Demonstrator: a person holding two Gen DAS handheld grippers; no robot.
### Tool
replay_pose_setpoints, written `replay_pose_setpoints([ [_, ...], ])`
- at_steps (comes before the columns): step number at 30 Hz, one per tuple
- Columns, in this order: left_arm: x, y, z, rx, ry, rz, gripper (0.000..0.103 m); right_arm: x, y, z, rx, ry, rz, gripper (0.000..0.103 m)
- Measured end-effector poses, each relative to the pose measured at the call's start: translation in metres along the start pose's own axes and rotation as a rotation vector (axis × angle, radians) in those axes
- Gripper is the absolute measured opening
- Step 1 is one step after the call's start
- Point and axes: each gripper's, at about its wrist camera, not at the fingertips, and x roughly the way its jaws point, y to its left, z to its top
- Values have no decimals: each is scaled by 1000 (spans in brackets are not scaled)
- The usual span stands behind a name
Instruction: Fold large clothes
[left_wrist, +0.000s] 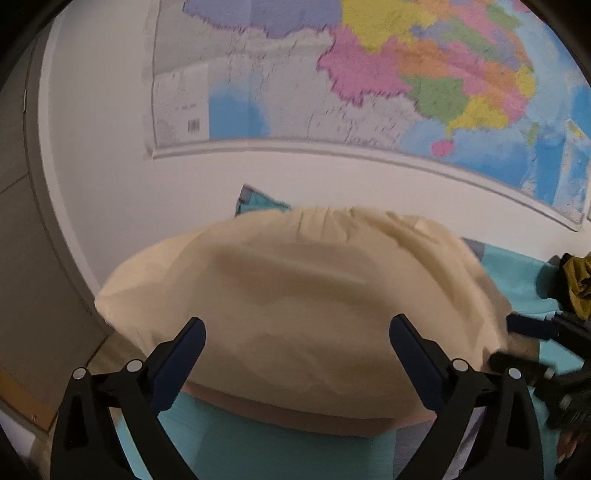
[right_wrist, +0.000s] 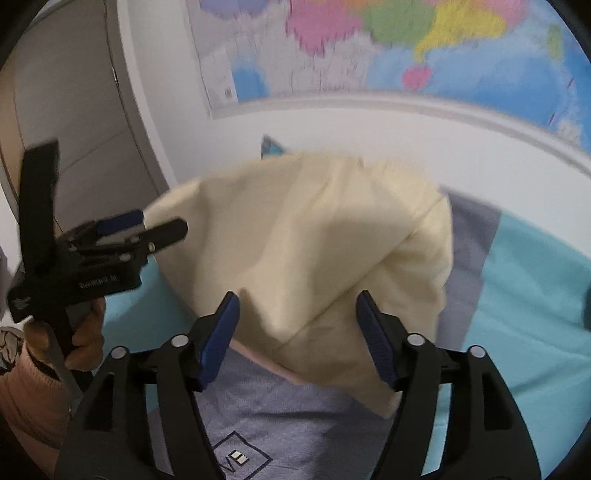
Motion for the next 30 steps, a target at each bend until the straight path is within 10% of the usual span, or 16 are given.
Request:
replay_pose_setpoints([
  [30, -91, -31, -54, -83, -28, 133, 96, -78, 38, -54, -55, -126, -59, 97],
])
